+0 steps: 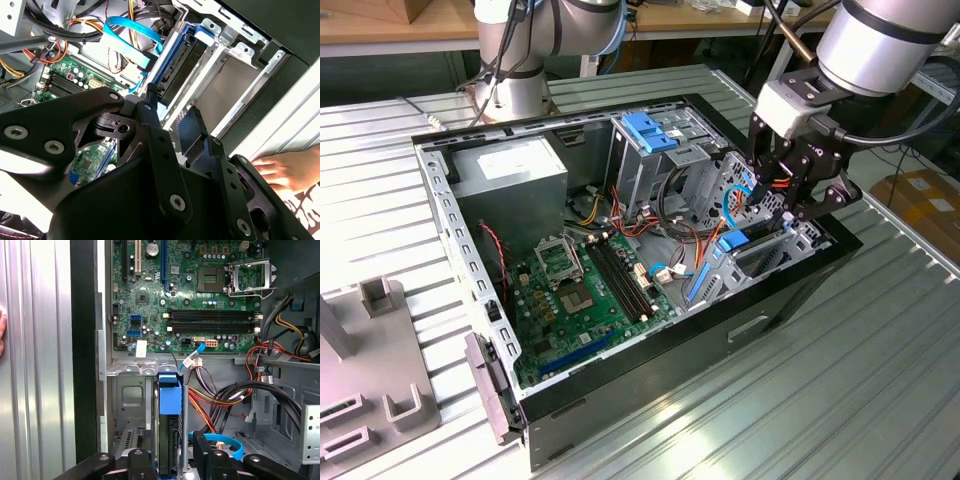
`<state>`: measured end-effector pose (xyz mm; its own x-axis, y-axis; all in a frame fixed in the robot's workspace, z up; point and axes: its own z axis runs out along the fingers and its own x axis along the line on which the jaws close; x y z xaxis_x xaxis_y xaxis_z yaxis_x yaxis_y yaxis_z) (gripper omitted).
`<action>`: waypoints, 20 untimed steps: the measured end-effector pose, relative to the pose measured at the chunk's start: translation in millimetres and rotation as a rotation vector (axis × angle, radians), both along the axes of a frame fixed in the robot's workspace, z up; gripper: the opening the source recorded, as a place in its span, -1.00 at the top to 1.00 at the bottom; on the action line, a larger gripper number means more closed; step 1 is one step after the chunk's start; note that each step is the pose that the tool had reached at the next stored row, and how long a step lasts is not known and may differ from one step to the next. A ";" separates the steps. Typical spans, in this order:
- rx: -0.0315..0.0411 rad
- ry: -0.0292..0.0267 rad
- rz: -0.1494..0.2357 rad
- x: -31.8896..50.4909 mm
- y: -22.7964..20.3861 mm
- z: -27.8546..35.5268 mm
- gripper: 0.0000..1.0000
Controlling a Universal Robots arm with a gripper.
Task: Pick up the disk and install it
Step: 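Insert the first disk wire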
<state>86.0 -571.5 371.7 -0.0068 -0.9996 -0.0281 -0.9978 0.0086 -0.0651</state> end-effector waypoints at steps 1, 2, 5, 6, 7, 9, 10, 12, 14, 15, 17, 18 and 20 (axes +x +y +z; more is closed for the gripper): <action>0.0000 0.0000 0.000 0.5 0.1 0.0 0.11; -0.0001 0.0000 0.000 0.5 0.0 0.0 0.11; 0.0000 0.0000 0.000 0.6 0.0 1.4 0.11; 0.0000 0.0000 0.000 0.6 0.0 2.2 0.11; 0.0000 0.0000 0.000 0.6 0.0 3.6 0.11; 0.0042 0.0000 0.000 0.6 0.1 4.1 0.11; 0.0053 0.0000 0.000 0.7 0.3 4.0 0.11; 0.0206 0.0000 0.000 1.5 0.5 4.1 0.11; 0.0249 -0.0001 0.000 2.4 1.6 4.0 0.11; 0.0249 0.0000 0.000 3.0 2.2 4.1 0.11; 0.0250 0.0000 0.001 5.1 3.1 4.0 0.11; 0.0250 0.0000 0.001 6.4 3.6 4.1 0.11; 0.0249 0.0000 0.003 9.8 6.2 4.1 0.11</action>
<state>95.8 -565.3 375.8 -0.0035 -0.9986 -0.0529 -0.9979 0.0069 -0.0648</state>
